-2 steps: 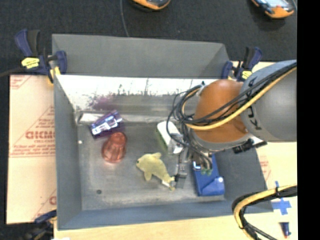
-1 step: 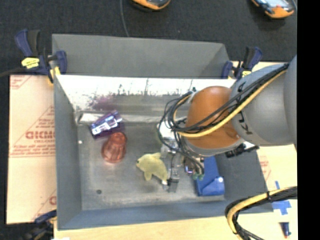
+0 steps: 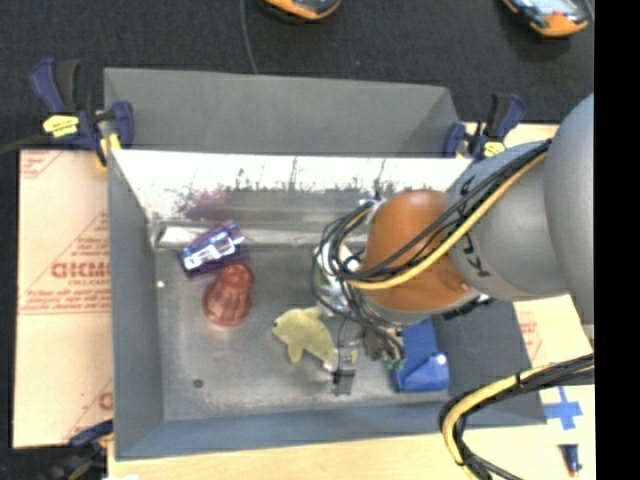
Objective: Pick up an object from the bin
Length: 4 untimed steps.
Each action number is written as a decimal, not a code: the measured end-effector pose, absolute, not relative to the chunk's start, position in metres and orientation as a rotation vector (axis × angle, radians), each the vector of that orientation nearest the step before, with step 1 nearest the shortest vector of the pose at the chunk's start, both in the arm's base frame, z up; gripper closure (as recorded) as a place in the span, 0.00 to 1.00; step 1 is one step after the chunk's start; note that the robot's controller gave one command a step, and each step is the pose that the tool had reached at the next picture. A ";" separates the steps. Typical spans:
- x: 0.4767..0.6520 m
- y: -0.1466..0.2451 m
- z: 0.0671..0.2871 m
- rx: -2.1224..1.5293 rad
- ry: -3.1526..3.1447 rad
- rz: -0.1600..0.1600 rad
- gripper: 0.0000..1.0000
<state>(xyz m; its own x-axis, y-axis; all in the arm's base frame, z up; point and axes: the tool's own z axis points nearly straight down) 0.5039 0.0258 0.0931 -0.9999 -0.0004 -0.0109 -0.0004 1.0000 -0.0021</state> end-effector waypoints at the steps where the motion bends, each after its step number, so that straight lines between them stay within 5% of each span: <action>1: 0.479 0.065 0.081 -0.016 3.137 0.003 0.00; 2: 0.529 0.043 0.070 0.322 3.115 0.001 1.00; 3: 0.529 0.044 0.070 0.322 3.115 0.002 1.00; 4: 0.526 0.042 0.130 0.291 3.123 0.000 1.00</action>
Offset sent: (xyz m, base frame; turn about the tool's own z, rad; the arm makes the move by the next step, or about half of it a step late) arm 0.0249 0.0186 -0.0231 0.2061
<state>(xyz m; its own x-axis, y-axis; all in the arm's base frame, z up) 0.5258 0.0423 0.1296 -0.9828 0.1848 -0.0050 0.1848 0.9828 0.0007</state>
